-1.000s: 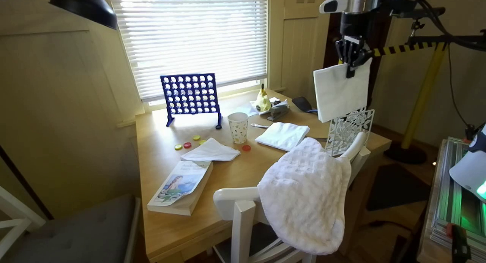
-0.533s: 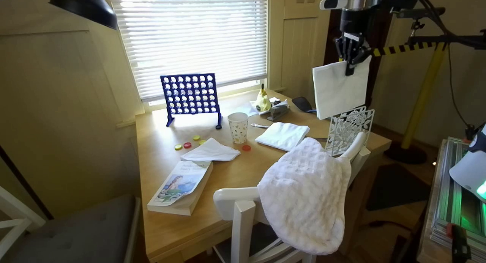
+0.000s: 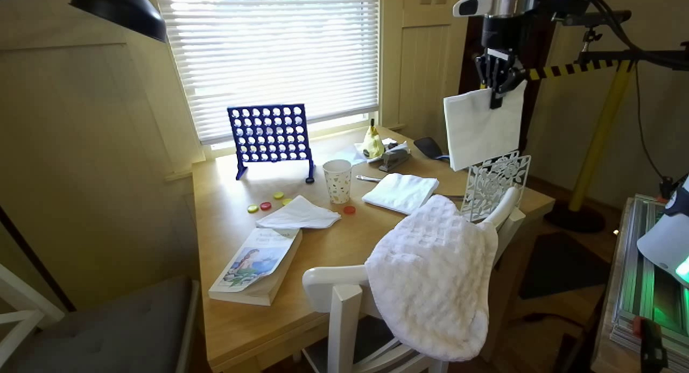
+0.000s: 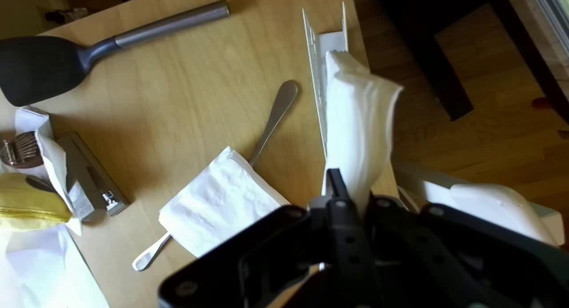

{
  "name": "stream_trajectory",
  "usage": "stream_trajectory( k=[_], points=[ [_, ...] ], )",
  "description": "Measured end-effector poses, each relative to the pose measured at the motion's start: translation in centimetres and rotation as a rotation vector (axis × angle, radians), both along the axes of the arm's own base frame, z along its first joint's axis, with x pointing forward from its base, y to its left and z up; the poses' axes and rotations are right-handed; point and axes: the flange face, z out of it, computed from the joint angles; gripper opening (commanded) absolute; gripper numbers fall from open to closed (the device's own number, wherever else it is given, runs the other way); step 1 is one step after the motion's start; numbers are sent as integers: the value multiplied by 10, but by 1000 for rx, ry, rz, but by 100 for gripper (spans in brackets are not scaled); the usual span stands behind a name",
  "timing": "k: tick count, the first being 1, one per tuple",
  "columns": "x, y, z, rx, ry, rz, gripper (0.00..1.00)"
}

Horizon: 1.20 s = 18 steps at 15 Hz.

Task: Put some of the napkins inside the white napkin holder

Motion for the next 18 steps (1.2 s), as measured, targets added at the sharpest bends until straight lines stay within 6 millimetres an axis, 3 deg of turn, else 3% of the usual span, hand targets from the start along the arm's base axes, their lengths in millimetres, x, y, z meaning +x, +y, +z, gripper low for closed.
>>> stream_trajectory(
  k=[18],
  points=[
    [6,-3,-27,-13,86,37,1]
  ],
)
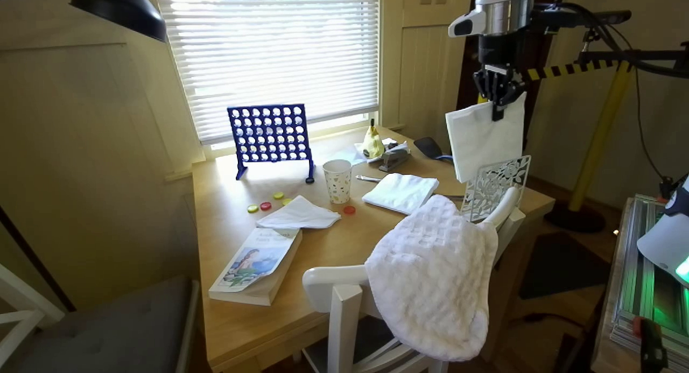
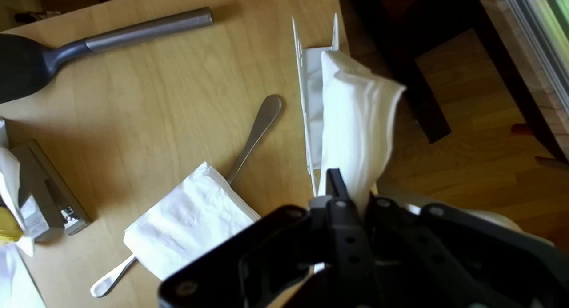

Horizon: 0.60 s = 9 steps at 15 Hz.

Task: Put some of the napkins inside the white napkin holder

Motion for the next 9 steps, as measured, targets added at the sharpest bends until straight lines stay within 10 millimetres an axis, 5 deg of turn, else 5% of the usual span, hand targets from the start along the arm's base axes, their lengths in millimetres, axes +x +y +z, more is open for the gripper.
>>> stream_trajectory(
  k=[9],
  points=[
    [-9,-30,-37,-2,118,27,1]
  ],
)
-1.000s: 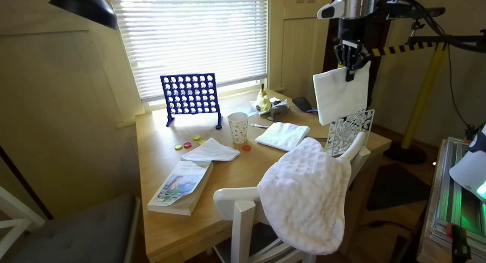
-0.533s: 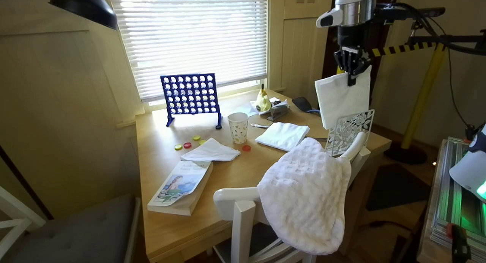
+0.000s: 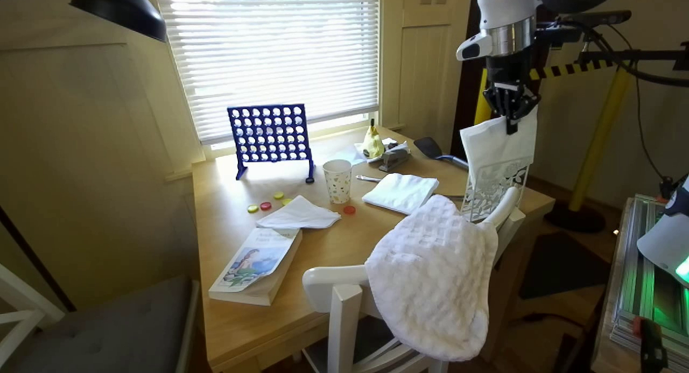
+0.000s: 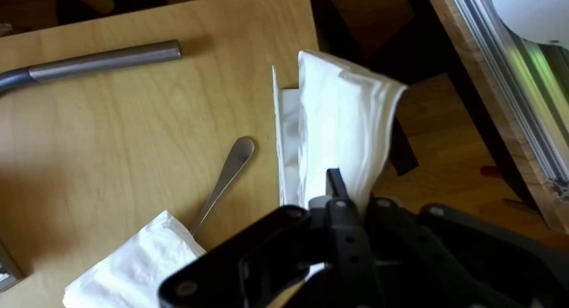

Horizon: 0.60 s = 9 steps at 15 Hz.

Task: Put some of the napkins inside the white napkin holder

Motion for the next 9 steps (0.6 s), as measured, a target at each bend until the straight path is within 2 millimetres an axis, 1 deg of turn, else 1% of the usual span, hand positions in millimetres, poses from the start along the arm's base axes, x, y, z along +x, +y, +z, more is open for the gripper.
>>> stream_trajectory(
  k=[5,6,9],
  points=[
    [-7,-23,-32,31,3,-11,1],
    [-7,-27,-37,38,-8,-19,4],
    [-3,-37,-46,52,-28,-42,4]
  ],
)
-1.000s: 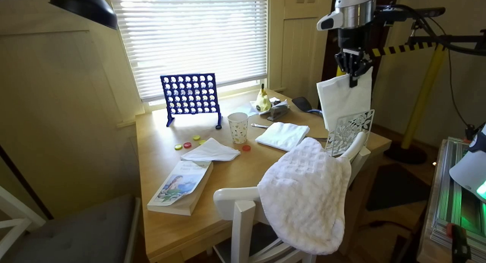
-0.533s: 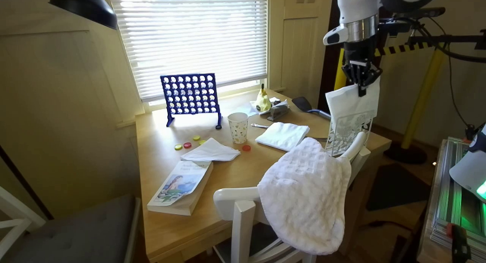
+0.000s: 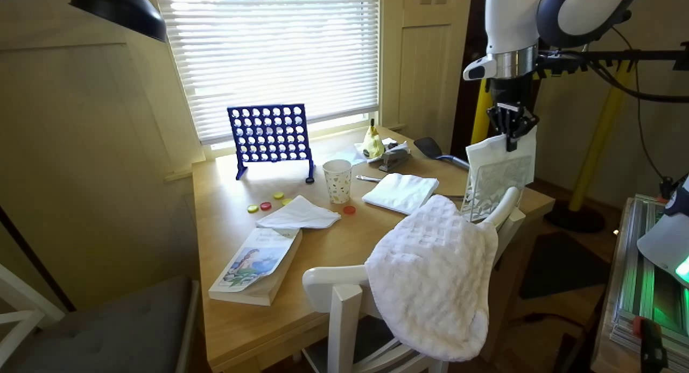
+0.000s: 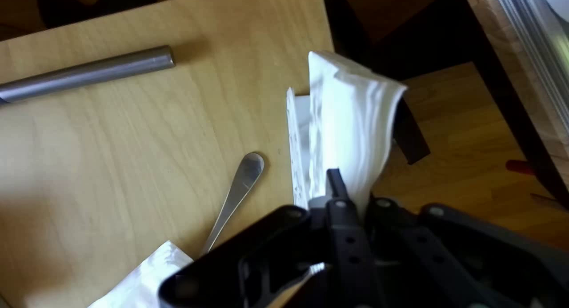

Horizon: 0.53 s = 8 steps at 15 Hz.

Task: Put some of the napkins inside the white napkin holder

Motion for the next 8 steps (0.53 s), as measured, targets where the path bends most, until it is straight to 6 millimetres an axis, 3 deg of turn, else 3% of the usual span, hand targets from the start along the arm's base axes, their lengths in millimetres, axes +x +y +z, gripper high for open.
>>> stream_trajectory(
  k=[8],
  points=[
    [1,3,-1,5,-8,24,1]
  ],
)
